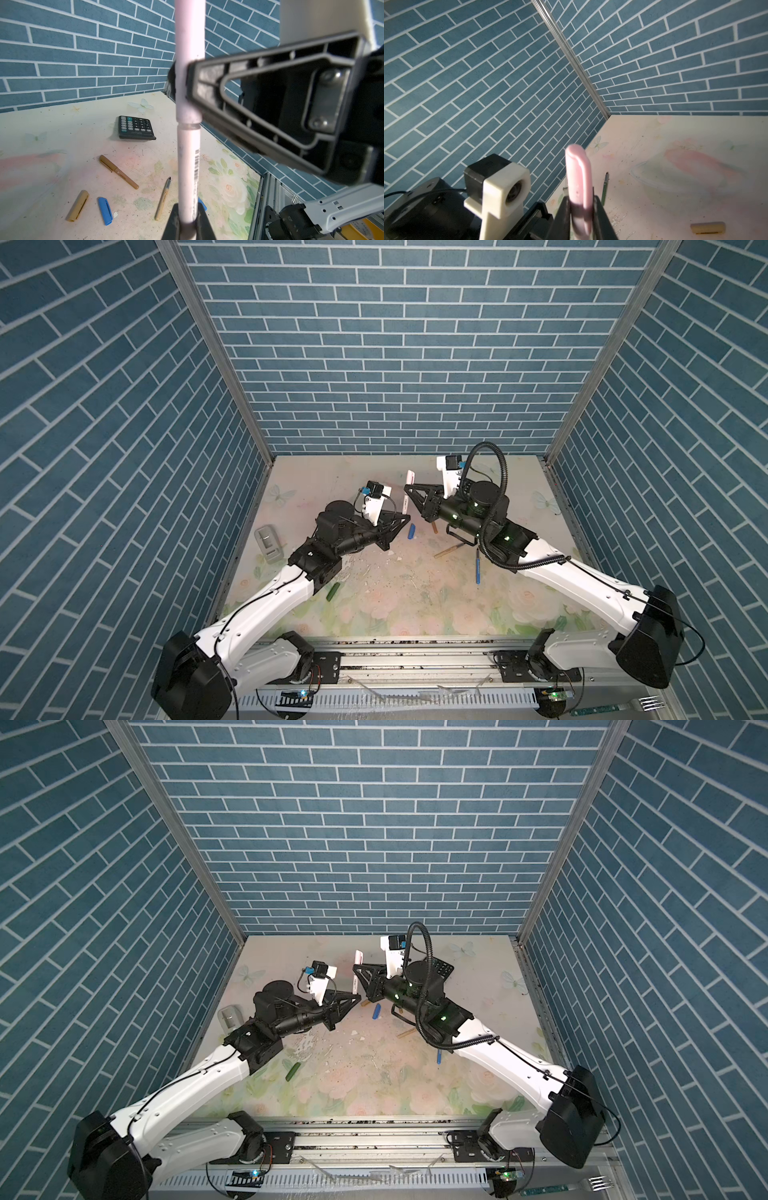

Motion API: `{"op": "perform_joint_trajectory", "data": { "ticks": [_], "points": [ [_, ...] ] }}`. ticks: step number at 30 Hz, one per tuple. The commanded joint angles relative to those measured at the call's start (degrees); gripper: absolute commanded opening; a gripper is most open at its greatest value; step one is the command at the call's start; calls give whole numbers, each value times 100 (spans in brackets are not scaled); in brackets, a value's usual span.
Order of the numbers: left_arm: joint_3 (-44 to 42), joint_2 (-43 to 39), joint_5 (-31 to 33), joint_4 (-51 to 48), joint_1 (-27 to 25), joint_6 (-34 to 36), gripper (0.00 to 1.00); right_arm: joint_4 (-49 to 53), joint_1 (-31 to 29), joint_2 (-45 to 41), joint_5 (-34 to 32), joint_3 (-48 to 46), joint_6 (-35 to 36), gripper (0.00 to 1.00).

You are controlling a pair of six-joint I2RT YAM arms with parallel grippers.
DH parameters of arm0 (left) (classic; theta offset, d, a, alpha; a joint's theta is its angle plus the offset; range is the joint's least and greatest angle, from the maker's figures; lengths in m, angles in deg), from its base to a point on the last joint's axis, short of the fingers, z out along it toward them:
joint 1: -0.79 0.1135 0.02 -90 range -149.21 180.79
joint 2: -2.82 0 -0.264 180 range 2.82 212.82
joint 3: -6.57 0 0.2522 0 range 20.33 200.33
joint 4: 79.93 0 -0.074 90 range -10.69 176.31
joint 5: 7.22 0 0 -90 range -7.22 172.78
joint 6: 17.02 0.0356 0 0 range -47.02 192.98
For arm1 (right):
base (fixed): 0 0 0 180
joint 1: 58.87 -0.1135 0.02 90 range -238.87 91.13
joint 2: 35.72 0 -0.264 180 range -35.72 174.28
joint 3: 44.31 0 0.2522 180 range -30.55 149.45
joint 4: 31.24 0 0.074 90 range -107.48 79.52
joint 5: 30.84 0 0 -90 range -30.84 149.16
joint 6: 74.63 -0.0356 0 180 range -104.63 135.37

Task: Insert the pens into the pen caps
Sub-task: 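Lower the pink cap down onto the pen nib with the right gripper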

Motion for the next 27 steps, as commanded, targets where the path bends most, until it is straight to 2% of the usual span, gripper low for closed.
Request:
{"op": "perform_joint_trajectory", "data": {
  "ticks": [1, 10, 15, 21, 27],
  "points": [
    [-25, -256, 195, 647, 38, 2, 0, 155, -158, 152, 255, -356, -255, 24],
    [-27, -208, 180, 651, 36, 19, 0, 196, -290, -113, 239, -636, -260, 31],
    [-16, -173, 184, 622, 38, 54, 0, 919, -274, -711, -76, -587, 88, 35],
    [25, -100, 98, 589, 38, 115, 0, 2026, -111, -1139, -406, -63, 589, 39],
    [69, -45, -13, 560, 29, 124, 0, 3054, 177, -624, -168, 1312, 1179, 42]
  ]
}}
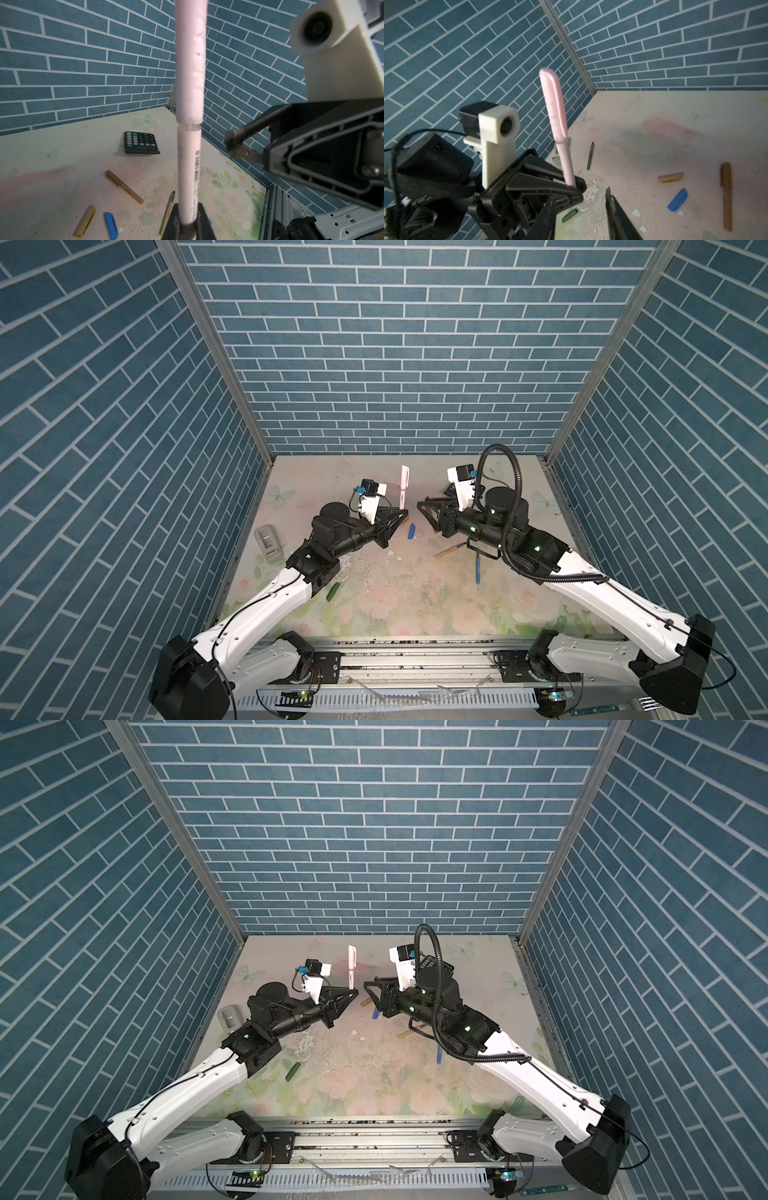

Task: Insert the pens into the pen caps
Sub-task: 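Lower the pink cap down onto the pen nib with the right gripper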

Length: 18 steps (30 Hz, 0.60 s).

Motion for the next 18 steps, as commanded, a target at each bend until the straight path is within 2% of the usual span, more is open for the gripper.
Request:
{"op": "perform_joint_trajectory", "data": {
  "ticks": [1, 5, 8, 13, 18],
  "points": [
    [170, 18, -143, 126, -4, 104, 0, 923, 135, 418, 147, 993, 638, 42],
    [179, 7, -185, 100, -13, 125, 0, 1533, 229, 1055, 447, 2046, 951, 44],
    [195, 7, -224, 84, -22, 121, 0, 1592, 268, 1377, 564, 2491, 1037, 44],
    [206, -2, -247, 83, -21, 135, 0, 1511, 302, 1637, 733, 2801, 1067, 43],
    [203, 15, -285, 85, -21, 128, 0, 1509, 315, 1787, 891, 2947, 1078, 36]
  ]
}}
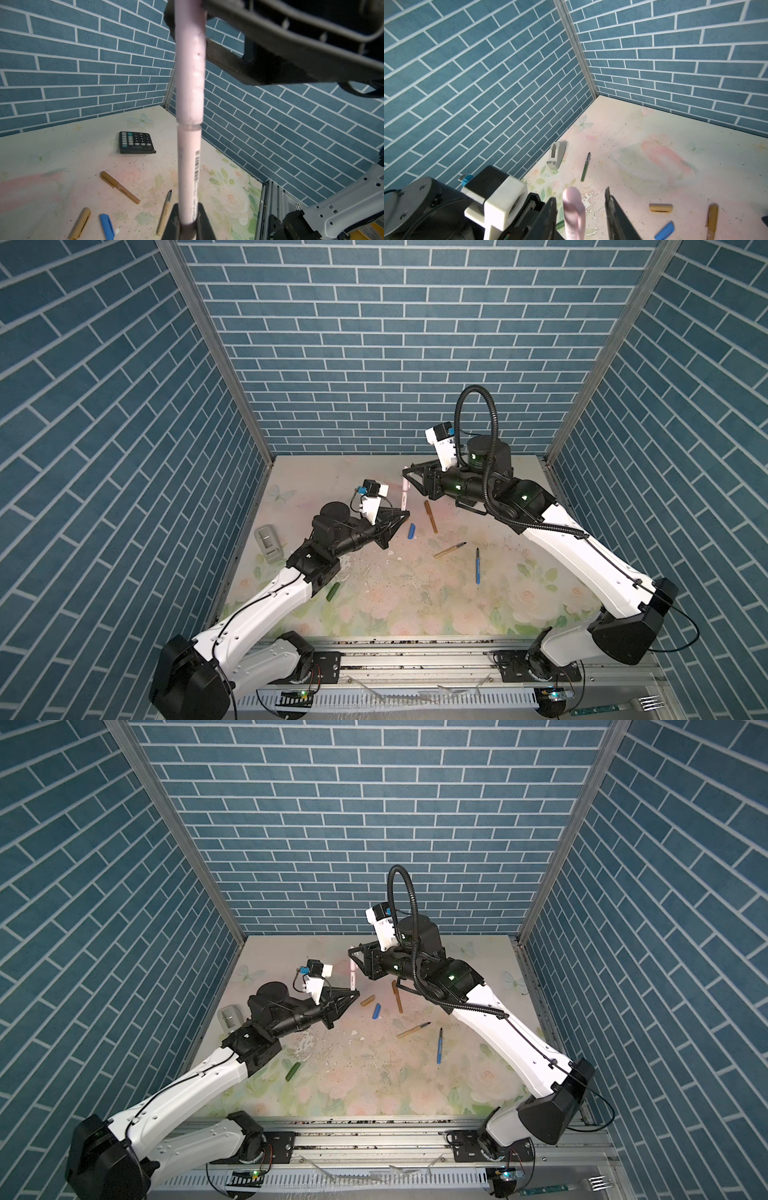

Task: Insert the pens into the pen caps
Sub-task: 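Lower the pink cap down onto the pen nib with the right gripper, then press the pink cap further onto the pen with the right gripper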

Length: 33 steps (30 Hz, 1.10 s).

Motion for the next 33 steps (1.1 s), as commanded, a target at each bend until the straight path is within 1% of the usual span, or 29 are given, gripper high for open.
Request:
{"op": "perform_joint_trajectory", "data": {
  "ticks": [1, 6, 10, 15, 18, 24, 33],
  "points": [
    [198, 11, -99, 91, -13, 52, 0, 58, 33, 45, 228, 225, 196, 32],
    [204, 10, -117, 94, -13, 49, 0, -2, 32, 59, 386, 153, 148, 12],
    [198, -26, -72, 74, -13, 46, 0, -181, 24, 34, 555, -113, -32, 6],
    [71, -263, 299, 128, -13, 39, 0, -669, 23, -85, 690, -773, -386, 3],
    [10, -402, 606, 110, -5, 36, 0, -808, -45, -99, 675, -1143, -454, 2],
    [-70, -570, 978, 94, 5, 12, 0, -1086, -337, -187, 305, -1878, -510, 2],
    [-174, -778, 1234, 184, 192, -80, 0, -1464, -671, -199, 216, -2730, -778, 1]
  ]
}}
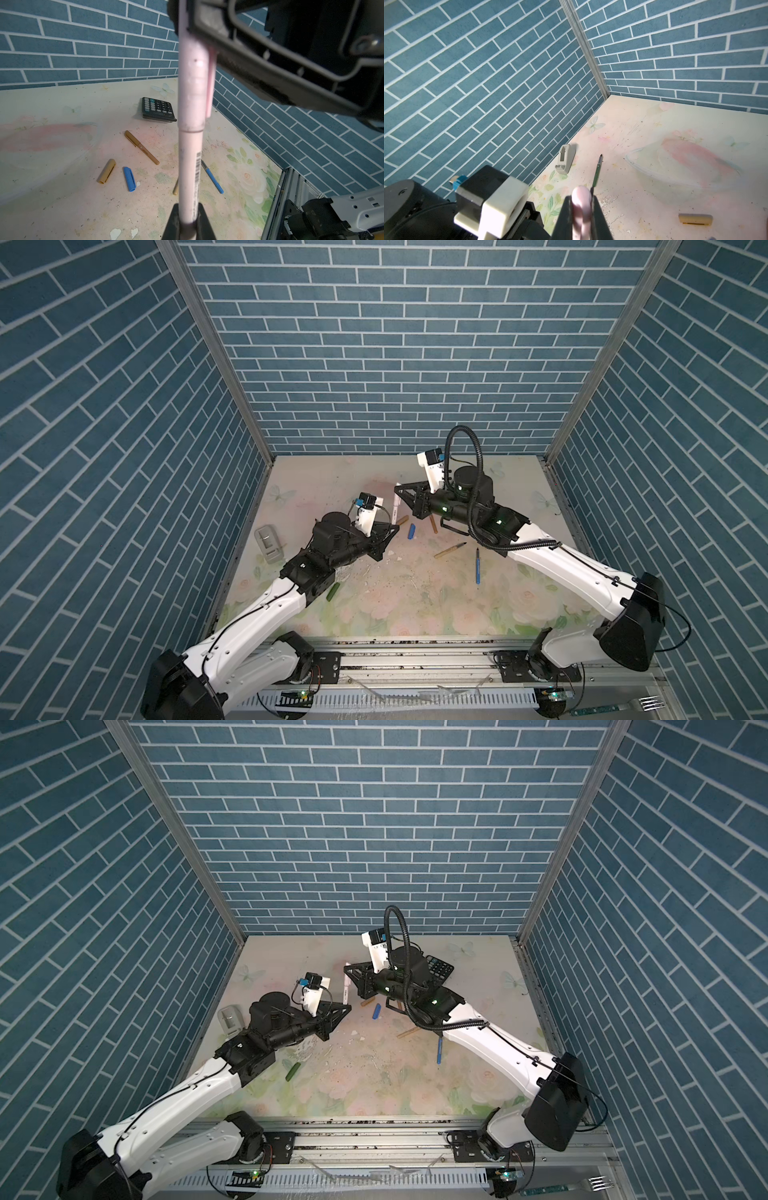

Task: Insert the pens into the pen caps
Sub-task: 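Press the pink cap further onto the pen with the right gripper, then open the right gripper and pull it away from the capped pink pen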

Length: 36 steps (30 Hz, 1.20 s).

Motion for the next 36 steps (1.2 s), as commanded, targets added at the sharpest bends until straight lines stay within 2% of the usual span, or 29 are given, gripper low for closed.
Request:
{"op": "perform_joint_trajectory", "data": {
  "ticks": [1, 7, 10, 14, 17, 20, 30, 36],
  "points": [
    [200, -280, 492, 1337, 253, -150, 0, 940, -315, 94, 297, -552, -97, 1],
    [180, -284, 386, 1453, 476, -275, 0, 788, -464, 213, 360, -850, -280, 1],
    [232, -167, 182, 1464, 486, -278, 0, 812, -467, 220, 391, -748, -331, 5],
    [310, 86, -178, 1486, 477, -293, 0, 909, -441, 76, 119, -279, -193, 20],
    [331, 212, -259, 1484, 467, -301, 0, 970, -402, -42, -99, 205, -65, 37],
    [336, 271, -244, 1468, 468, -303, 0, 1085, -397, -170, -220, 552, 116, 45],
    [364, 279, -122, 1355, 464, -297, 0, 1384, -388, -841, -528, 218, 184, 48],
    [467, 474, 252, 1022, 477, -353, 0, 1617, -352, -1644, -1323, -335, 275, 48]
  ]
}}
